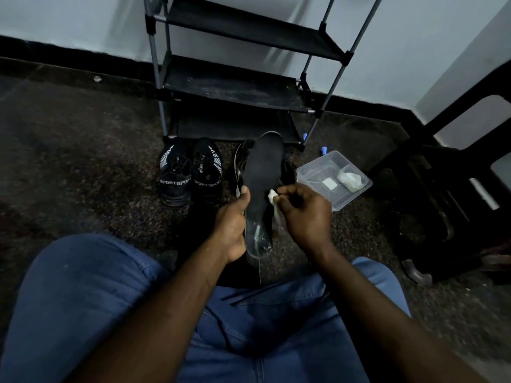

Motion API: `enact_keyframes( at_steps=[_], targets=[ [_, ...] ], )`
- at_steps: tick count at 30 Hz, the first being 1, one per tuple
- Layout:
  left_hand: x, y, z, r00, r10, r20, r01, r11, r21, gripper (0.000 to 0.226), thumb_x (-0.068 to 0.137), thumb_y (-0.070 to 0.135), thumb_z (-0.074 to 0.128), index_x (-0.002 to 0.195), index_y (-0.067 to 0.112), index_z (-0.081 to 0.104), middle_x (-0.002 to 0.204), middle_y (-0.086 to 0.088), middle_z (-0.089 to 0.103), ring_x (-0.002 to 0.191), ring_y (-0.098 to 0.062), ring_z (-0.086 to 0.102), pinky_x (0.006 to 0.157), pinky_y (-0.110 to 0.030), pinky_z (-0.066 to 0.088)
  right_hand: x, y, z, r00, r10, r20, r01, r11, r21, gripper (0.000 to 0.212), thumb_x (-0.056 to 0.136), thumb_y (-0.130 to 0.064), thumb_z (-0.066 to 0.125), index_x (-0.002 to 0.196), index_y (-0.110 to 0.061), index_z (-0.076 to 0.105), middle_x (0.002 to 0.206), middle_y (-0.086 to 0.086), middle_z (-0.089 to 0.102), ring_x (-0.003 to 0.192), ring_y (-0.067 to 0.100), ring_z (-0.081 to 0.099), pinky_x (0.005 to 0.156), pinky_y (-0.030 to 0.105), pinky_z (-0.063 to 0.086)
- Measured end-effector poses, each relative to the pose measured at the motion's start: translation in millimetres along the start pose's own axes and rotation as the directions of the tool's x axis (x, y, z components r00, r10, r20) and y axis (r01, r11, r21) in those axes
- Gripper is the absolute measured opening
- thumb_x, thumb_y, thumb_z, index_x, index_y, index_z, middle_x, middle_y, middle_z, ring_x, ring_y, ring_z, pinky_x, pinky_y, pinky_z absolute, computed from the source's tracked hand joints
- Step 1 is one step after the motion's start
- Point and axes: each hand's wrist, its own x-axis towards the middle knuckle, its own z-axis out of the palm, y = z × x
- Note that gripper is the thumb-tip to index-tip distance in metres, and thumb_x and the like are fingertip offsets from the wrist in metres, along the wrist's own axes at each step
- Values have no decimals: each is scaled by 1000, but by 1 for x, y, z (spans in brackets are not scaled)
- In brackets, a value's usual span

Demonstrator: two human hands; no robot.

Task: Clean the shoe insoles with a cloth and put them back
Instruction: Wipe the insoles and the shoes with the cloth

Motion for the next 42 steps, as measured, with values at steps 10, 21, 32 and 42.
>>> enact_keyframes(
  at_steps=[10, 21, 32, 42],
  targets=[
    [1, 5, 1, 997, -22, -78, 23, 1000, 10, 62, 100, 56, 49, 137, 7, 62, 131, -18, 67, 124, -33, 62, 112, -49, 45, -22, 15, 11, 968, 185, 169, -216, 959, 184, 6, 89, -28, 78, 91, -23, 76, 79, -4, 76, 73, 12, 73, 74, 34, 62],
    [-11, -1, 7, 988, -69, 135, 63, 997, 43, 48, 106, 49, 42, 123, 12, 69, 117, -12, 73, 98, -26, 70, 81, -41, 59, -8, 12, 12, 951, 302, 71, -309, 903, 299, 12, 87, -28, 80, 91, -18, 74, 79, 3, 76, 76, 25, 75, 74, 55, 62],
    [-10, 7, 6, 989, -58, 139, 66, 997, -50, 42, 107, 44, 39, 115, 16, 70, 107, -6, 75, 86, -21, 74, 88, -44, 54, 0, -6, -2, 996, 39, -79, -29, 991, 130, 13, 88, -35, 80, 83, -30, 69, 75, -10, 72, 68, 10, 70, 67, 46, 61],
    [-13, 4, 7, 990, -74, 122, 74, 997, 8, 40, 107, 47, 39, 120, 21, 67, 105, -5, 76, 83, -18, 74, 71, -35, 60, 0, -1, 6, 927, -361, 104, 375, 884, -279, 7, 86, -24, 78, 91, -20, 75, 94, -3, 67, 81, 12, 62, 73, 28, 51]
  ],
)
